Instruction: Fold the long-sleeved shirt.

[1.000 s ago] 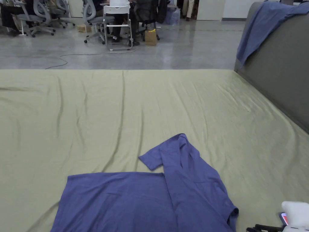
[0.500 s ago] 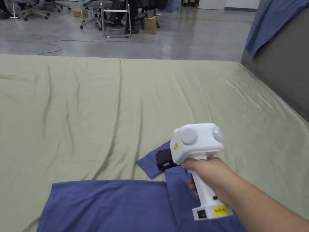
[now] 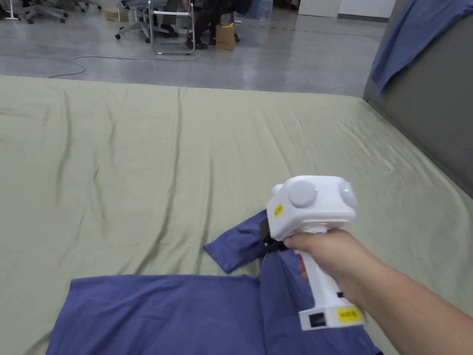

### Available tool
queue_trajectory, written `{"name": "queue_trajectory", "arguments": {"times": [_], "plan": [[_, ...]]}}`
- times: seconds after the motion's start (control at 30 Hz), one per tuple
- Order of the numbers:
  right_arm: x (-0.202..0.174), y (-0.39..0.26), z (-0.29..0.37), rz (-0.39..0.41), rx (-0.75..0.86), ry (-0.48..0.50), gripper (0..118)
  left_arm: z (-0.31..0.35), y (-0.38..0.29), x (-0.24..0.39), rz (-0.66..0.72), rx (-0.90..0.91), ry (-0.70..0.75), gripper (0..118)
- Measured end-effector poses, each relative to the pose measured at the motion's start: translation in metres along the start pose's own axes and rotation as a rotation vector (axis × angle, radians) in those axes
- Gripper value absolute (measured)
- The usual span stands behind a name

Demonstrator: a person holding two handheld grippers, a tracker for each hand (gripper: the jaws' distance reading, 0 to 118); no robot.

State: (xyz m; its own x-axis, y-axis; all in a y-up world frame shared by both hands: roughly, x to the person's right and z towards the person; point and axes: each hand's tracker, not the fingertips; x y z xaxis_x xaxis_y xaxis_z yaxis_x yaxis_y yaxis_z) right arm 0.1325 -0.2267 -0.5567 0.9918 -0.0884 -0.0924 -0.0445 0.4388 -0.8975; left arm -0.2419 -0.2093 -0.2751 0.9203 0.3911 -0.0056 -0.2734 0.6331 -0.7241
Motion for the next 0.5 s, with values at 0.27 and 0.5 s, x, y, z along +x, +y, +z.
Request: {"name": "queue_trajectory", "arguments": {"times": [0.27, 0.5], "plan": [[0.031, -0.16, 0.111, 0.173, -0.053, 0.061, 0, 0.014, -0.011, 0.001, -0.004, 0.002, -0.004, 0], [0.049, -0.274, 0.027, 0.196, -0.365, -0.066, 0, 0.02, -0.022, 0.002, 0.013, -0.025, 0.012, 0]]}}
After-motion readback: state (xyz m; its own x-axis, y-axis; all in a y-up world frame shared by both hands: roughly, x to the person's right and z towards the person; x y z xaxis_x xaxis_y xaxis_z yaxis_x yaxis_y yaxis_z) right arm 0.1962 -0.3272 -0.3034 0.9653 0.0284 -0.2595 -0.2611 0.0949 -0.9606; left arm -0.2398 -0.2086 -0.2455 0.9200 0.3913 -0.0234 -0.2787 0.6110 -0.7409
